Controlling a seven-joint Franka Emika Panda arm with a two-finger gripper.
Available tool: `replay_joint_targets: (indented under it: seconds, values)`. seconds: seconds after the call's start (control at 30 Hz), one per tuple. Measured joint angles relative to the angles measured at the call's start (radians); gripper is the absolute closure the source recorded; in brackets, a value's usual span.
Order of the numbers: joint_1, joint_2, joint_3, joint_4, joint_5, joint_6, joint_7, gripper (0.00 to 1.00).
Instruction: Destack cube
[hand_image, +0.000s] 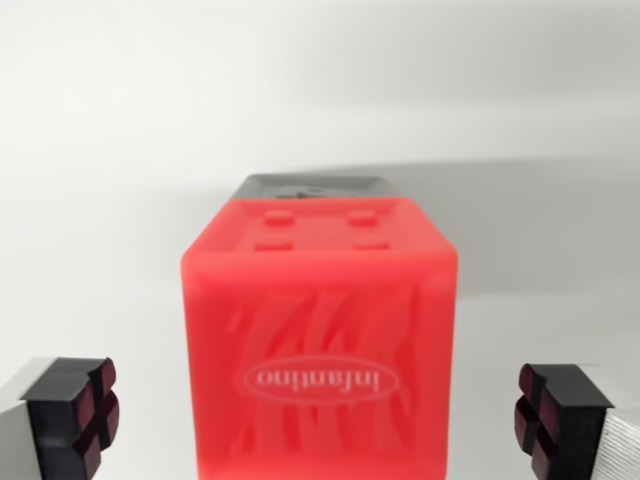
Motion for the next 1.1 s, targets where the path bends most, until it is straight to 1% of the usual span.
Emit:
replay_joint_targets:
  seconds: [0.17,0.2,0.27,0.37,0.47,0.6,0.63,1.1]
  values:
    - [0.0,0.05,0.007,0.003,0.025,0.046,-0.018,0.0]
    - [0.0,0.054,0.008,0.003,0.027,0.05,-0.019,0.0]
    - [0.0,0.07,0.011,0.005,0.037,0.065,-0.026,0.0]
    - [-0.001,0.092,0.015,0.008,0.048,0.083,-0.034,0.0]
    - [-0.003,0.106,0.019,0.009,0.056,0.096,-0.041,0.0]
    - [-0.006,0.117,0.022,0.011,0.062,0.107,-0.046,0.0]
    - [-0.006,0.118,0.023,0.011,0.062,0.107,-0.046,1.0]
    - [-0.007,0.118,0.024,0.011,0.063,0.108,-0.047,1.0]
